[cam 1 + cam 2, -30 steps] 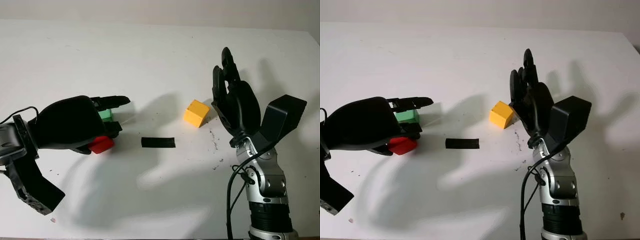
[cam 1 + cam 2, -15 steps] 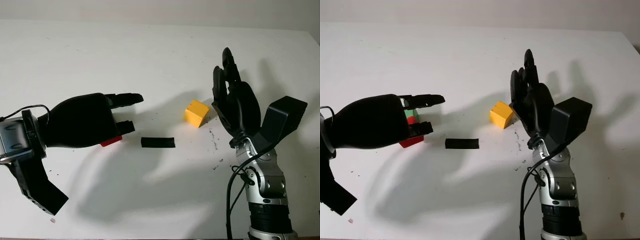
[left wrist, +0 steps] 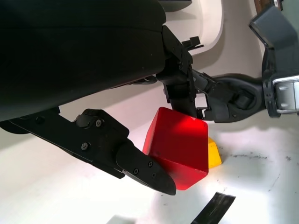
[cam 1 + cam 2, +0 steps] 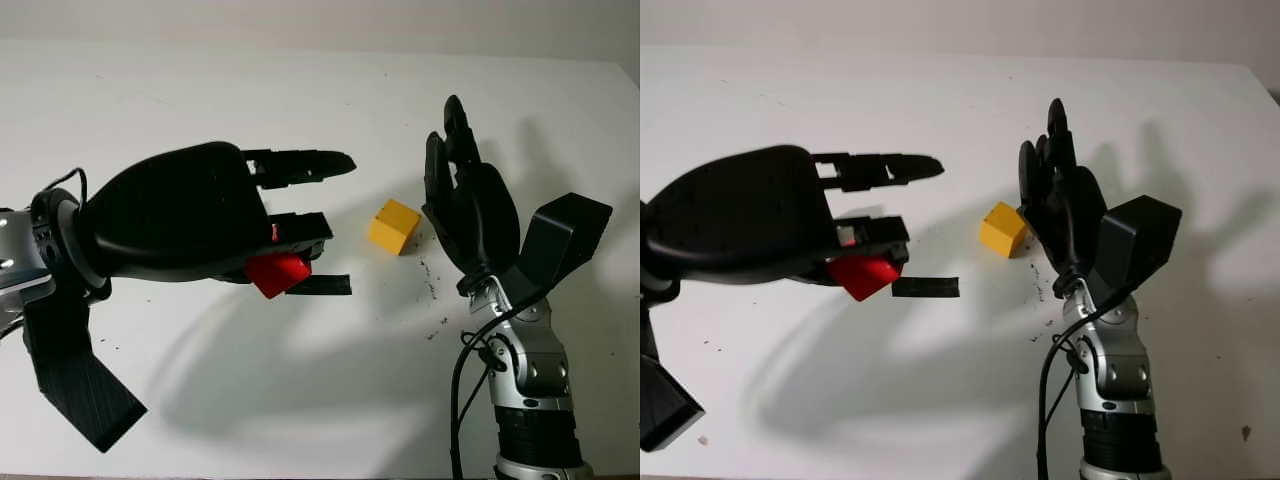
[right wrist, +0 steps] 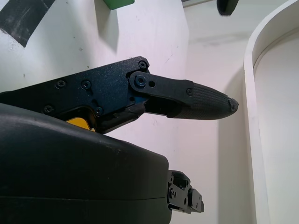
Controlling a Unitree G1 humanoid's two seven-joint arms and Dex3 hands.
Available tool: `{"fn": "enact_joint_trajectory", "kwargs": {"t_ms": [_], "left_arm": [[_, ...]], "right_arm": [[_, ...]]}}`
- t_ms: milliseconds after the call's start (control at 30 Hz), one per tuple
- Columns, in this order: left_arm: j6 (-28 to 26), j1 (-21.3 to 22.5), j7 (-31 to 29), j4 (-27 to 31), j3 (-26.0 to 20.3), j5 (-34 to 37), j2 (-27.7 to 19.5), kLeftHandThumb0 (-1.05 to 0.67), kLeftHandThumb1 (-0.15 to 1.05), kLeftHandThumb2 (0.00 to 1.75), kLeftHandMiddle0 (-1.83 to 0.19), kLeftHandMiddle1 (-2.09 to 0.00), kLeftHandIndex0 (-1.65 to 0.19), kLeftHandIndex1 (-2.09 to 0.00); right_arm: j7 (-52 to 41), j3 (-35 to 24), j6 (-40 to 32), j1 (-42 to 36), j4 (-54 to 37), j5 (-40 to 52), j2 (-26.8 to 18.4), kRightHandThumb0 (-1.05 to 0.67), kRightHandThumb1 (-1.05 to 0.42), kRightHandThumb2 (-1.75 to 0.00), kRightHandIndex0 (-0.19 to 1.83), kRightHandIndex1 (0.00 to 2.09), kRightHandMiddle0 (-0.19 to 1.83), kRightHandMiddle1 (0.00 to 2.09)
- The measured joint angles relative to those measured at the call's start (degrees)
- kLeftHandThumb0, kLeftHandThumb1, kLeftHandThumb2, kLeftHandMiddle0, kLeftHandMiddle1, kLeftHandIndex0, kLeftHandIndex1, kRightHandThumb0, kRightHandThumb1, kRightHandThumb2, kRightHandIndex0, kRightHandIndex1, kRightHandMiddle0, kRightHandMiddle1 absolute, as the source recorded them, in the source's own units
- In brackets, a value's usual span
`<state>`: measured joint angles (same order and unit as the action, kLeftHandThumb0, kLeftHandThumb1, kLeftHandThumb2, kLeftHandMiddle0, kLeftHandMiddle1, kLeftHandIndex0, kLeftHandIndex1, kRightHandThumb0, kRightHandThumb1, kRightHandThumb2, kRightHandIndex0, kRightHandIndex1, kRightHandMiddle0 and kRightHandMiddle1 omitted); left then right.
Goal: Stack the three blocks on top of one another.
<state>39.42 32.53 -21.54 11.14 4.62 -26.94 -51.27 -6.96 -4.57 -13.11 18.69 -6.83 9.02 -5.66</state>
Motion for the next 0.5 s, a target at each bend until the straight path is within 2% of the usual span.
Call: {"fn": "enact_joint_trajectory", "kwargs": {"t_ms": [100, 300, 400, 500], "left_arm": [[2.2, 1.2, 1.4, -4.3, 1.3, -2.7, 2.6, -0.38, 0.9, 0.06, -0.25, -0.06, -0.52, -1.32], [8.3, 5.0, 11.1, -9.6, 4.2, -18.7, 6.4, -0.32, 0.86, 0.05, -0.3, -0.07, -0.51, -1.53], [10.7, 7.4, 17.3, -12.7, 6.3, -26.3, 7.0, -0.3, 0.89, 0.06, -0.29, -0.06, -0.48, -1.61], [11.8, 8.9, 20.8, -14.8, 8.4, -30.7, 7.2, -0.32, 0.94, 0.07, -0.27, -0.05, -0.43, -1.7]], "right_arm": [[0.3, 0.1, -0.3, -0.4, -0.7, 0.0, 0.0, -0.72, -1.05, -0.59, -0.19, 0.0, -0.19, 0.0], [0.5, 0.1, -0.8, -0.7, -1.8, 0.1, 0.0, -0.72, -1.05, -0.59, -0.19, 0.0, -0.19, 0.0], [0.9, 0.1, -0.9, -0.8, -2.0, 0.1, 0.1, -0.72, -1.05, -0.59, -0.19, 0.0, -0.19, 0.0], [1.2, 0.1, -0.9, -0.9, -2.0, 0.1, 0.2, -0.73, -1.05, -0.58, -0.19, 0.0, -0.19, 0.0]]}}
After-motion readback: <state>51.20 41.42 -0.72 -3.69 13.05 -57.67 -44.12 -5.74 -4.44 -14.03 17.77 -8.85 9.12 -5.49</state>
